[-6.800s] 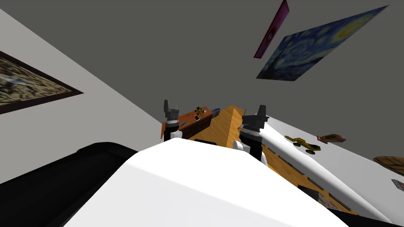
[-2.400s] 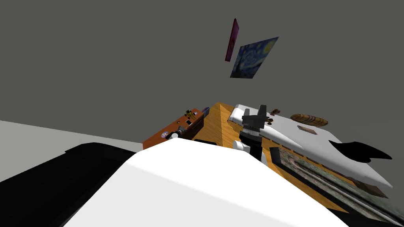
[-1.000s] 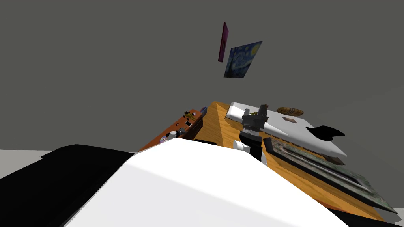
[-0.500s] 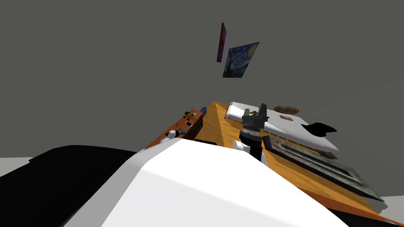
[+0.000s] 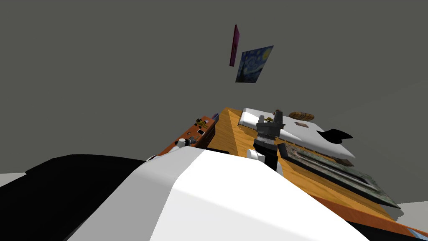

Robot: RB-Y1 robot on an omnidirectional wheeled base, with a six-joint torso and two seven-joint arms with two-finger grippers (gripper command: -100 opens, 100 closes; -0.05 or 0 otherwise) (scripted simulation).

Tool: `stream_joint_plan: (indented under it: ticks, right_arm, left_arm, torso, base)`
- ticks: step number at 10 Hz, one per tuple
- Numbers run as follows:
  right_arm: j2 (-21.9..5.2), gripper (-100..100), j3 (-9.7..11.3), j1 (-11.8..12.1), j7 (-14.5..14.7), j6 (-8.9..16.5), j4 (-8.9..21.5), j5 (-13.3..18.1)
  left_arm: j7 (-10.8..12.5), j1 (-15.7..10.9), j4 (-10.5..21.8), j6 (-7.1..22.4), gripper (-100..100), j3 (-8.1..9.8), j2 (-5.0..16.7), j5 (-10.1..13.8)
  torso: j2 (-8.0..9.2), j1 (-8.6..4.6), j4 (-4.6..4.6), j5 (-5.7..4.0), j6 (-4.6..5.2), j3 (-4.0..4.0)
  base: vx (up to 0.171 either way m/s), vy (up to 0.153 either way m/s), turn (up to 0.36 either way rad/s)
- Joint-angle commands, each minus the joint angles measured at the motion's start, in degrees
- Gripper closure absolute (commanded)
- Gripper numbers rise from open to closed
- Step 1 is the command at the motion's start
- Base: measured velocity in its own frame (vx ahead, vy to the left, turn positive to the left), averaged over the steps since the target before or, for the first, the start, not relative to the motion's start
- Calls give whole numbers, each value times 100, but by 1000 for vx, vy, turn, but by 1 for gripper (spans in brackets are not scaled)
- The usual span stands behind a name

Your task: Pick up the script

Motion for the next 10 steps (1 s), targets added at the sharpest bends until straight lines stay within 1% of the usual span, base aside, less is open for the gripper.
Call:
stream_joint_plan:
  ticks: [1,4,5,6,7,10]
  right_arm:
    - [0,0,0,0,0,0,0,0]
    - [-1,0,-1,0,0,0,0,0]
    - [-1,0,-1,0,0,0,0,0]
    - [0,0,0,0,0,0,0,0]
    - [0,0,0,0,0,0,0,0]
    - [0,0,0,0,0,0,0,0]
  left_arm:
    - [-3,-41,45,-129,-100,10,-164,-106]
    - [-10,-122,134,-388,-100,30,-491,-317]
    - [-11,-136,149,-431,-100,34,-546,-353]
    - [-110,-131,184,-371,-100,62,-503,-274]
    - [-92,-126,172,-389,100,57,-511,-287]
    - [-84,-134,165,-389,100,67,-506,-278]
  torso:
    - [0,0,0,0,0,0]
    - [-4,22,-1,5,0,-2]
    - [-3,26,-1,6,0,-2]
    - [-1,18,0,5,0,-1]
    - [3,-2,1,0,0,1]
    - [-7,3,-10,11,5,-9]
  base:
    - [12,44,-21]
    - [10,84,-27]
    - [4,69,-28]
    - [-11,1,-27]
    - [0,0,0]
    - [0,0,0]
